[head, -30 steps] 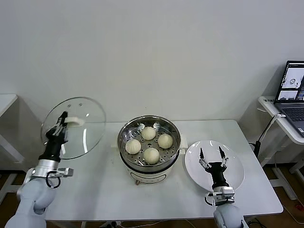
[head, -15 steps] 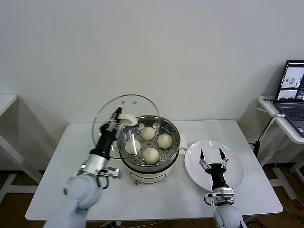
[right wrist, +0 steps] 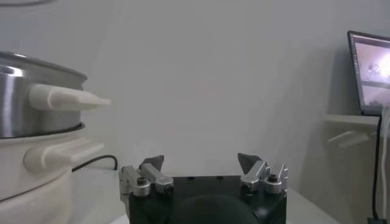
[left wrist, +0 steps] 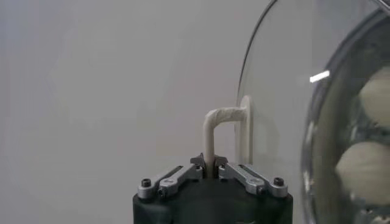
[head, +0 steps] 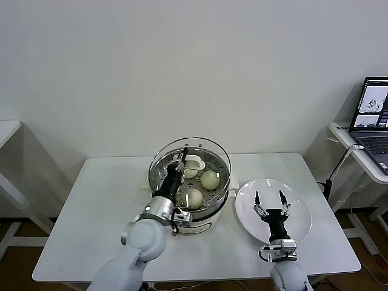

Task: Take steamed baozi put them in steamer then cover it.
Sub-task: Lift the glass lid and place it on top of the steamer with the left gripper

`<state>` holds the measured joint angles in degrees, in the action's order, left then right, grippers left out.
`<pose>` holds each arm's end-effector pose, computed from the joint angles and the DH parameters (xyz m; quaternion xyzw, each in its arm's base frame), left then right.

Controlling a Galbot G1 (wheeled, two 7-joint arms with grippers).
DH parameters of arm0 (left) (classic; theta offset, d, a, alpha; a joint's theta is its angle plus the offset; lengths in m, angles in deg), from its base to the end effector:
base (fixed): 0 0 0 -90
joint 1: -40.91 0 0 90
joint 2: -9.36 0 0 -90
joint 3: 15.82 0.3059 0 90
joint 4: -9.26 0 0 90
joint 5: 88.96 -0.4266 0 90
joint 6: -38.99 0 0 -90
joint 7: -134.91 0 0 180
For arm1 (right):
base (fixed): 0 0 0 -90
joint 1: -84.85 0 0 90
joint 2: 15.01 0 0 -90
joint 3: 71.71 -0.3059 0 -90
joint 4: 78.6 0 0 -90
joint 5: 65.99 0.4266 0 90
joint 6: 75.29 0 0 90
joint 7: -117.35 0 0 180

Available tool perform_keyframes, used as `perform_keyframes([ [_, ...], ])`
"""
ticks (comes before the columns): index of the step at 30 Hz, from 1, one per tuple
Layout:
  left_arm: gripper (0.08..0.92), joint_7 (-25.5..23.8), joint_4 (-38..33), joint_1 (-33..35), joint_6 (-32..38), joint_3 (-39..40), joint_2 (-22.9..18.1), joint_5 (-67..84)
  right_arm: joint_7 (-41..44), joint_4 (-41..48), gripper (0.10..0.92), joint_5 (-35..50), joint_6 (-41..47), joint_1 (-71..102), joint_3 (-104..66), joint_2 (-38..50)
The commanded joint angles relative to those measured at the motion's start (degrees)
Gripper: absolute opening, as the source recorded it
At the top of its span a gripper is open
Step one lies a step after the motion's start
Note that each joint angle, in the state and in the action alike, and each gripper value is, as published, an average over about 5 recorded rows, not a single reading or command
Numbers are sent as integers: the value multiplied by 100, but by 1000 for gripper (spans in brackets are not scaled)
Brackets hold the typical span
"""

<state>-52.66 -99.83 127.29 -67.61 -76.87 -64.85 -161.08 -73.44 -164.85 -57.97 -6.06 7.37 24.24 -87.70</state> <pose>0.3655 -0.1425 -0.1905 0.0771 0.7372 0.6581 0.1321 0.3414 -0.0572 -0.4157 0.0286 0.9970 -0.0637 0.0345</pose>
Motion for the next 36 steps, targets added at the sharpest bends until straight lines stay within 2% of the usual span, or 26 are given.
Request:
perform_keyframes([
  [1, 194, -588, 461, -226, -416, 361, -266, -560, 4, 51, 823, -27, 2, -23, -4, -24],
  [13, 194, -547, 600, -232, -422, 275, -454, -815, 11, 88, 823, -34, -4, -48, -2, -22],
  [36, 194, -578, 668, -183, -406, 177, -473, -954, 15, 158, 823, -49, -14, -133, 16, -52],
])
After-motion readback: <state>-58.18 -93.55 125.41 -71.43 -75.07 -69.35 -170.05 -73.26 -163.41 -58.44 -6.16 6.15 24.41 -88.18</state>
